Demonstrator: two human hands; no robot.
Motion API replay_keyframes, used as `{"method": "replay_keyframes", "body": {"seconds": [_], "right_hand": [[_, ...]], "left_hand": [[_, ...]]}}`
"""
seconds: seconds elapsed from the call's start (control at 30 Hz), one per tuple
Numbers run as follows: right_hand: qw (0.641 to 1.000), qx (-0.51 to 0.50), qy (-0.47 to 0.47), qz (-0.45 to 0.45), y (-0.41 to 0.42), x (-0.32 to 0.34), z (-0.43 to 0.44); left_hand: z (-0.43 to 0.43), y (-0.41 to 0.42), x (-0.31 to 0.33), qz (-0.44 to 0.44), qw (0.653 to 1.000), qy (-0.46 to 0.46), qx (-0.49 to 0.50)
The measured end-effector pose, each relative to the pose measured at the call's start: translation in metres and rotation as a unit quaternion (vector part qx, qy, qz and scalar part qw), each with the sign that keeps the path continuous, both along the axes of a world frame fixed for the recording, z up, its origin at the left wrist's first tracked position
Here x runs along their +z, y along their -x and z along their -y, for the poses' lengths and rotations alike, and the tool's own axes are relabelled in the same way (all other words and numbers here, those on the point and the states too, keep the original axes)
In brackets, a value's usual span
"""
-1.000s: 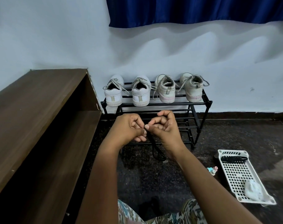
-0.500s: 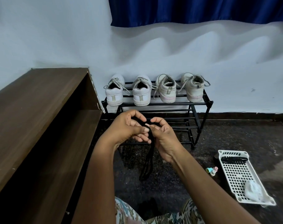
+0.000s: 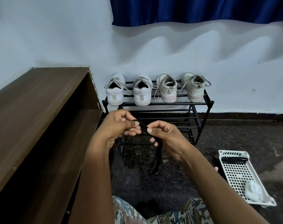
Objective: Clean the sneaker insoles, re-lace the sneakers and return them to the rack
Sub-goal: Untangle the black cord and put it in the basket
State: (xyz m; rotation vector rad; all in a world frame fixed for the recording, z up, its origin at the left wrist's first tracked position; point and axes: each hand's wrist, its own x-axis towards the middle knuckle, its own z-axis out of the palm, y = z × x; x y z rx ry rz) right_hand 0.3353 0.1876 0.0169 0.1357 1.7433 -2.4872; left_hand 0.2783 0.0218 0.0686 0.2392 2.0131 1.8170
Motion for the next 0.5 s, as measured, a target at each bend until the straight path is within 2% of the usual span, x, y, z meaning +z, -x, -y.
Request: {"method": "replay_keyframes", "body": {"seconds": [0.13, 0.3, 0.5], "right_hand": [[0.999, -0.027, -0.032, 0.005, 0.000, -0.002, -0.015], [0.999, -0.033, -0.020, 0.033, -0.003, 0.001, -0.040], [0.995, -0.061, -0.043, 0.066, -0.010, 0.004, -0.073]], "left_hand": [[0.013, -0.001, 0.007, -0.008, 0.998, -0.031, 0.045], [0.032, -0.002, 0.012, -0.005, 0.996, -0.051, 0.072], [0.044, -0.010, 0.016, 0.020, 1.000, 0.001, 0.013]]}}
